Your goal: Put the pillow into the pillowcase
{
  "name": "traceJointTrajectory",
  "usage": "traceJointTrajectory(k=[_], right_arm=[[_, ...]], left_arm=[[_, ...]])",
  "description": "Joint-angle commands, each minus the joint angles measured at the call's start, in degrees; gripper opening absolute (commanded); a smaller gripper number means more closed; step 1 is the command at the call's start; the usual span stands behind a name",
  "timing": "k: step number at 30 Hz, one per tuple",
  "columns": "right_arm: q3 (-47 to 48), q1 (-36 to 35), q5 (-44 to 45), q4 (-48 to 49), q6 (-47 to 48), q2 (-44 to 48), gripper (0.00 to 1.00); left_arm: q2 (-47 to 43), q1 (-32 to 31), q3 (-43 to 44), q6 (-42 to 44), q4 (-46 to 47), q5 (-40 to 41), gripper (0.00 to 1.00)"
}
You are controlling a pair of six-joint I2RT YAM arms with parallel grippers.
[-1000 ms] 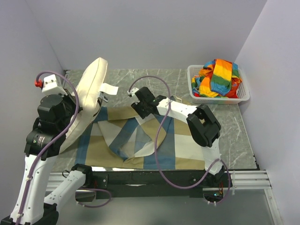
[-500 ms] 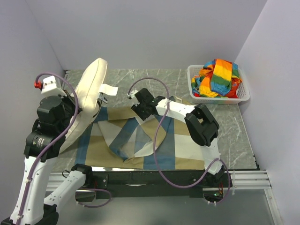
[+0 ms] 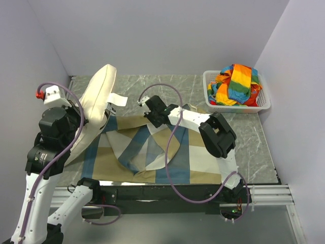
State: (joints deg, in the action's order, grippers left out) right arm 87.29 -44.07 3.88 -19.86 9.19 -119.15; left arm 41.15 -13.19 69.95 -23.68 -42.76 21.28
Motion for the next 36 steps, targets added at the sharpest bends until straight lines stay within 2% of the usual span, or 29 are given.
traceJointTrajectory(k=[1,2,10,14,15,16,18,19,24,30,34,36], right_arm=[[4.6,0.4,0.3,0.4,1.2,-0.8,0.04],[4.8,0.6,-0.1,0.2,1.3,-0.9,0.0],[8.2,1.5,-1.7,-0.9,1.5,-0.7,0.0],[13.6,2.1,-3.5,-5.4,2.0,-2.9,0.0],[12.7,2.1,-3.7,-5.5,2.2,-2.8,0.04],[11.5,2.1,-4.8,-4.9,2.3,-1.4,0.16],[7.5,2.0,-6.7,-2.8,2.5,0.2,0.26],[6.4,2.1,-7.5,-2.2,2.6,1.4,0.35],[2.2,2.0,-9.3,-1.2,3.1,2.4,0.43],[0.3,2.1,-7.6,1.0,3.3,2.7,0.46],[-1.3,2.1,-7.7,2.2,3.6,4.3,0.55],[-2.2,2.0,-6.7,2.6,3.6,4.7,0.56]], left_arm=[[-1.3,0.2,0.8,0.0,5.3,1.3,0.01],[-1.4,0.2,0.8,0.0,5.2,1.4,0.01],[-1.9,0.2,1.0,0.1,4.7,1.2,0.01],[-2.4,0.2,0.9,0.2,4.3,0.8,0.01],[-2.5,0.2,0.9,0.1,4.0,1.0,0.01],[-2.6,0.2,0.9,0.1,3.5,1.0,0.01],[-3.2,0.2,0.6,0.0,3.5,1.0,0.01],[-3.3,0.2,0.5,0.0,3.6,1.0,0.01],[-3.4,0.2,0.7,-0.4,3.2,0.5,0.01],[-3.9,0.2,0.7,-0.4,3.0,0.5,0.01],[-4.1,0.2,0.6,-0.4,2.8,0.6,0.01],[-4.1,0.2,0.6,-0.4,2.8,0.8,0.01]])
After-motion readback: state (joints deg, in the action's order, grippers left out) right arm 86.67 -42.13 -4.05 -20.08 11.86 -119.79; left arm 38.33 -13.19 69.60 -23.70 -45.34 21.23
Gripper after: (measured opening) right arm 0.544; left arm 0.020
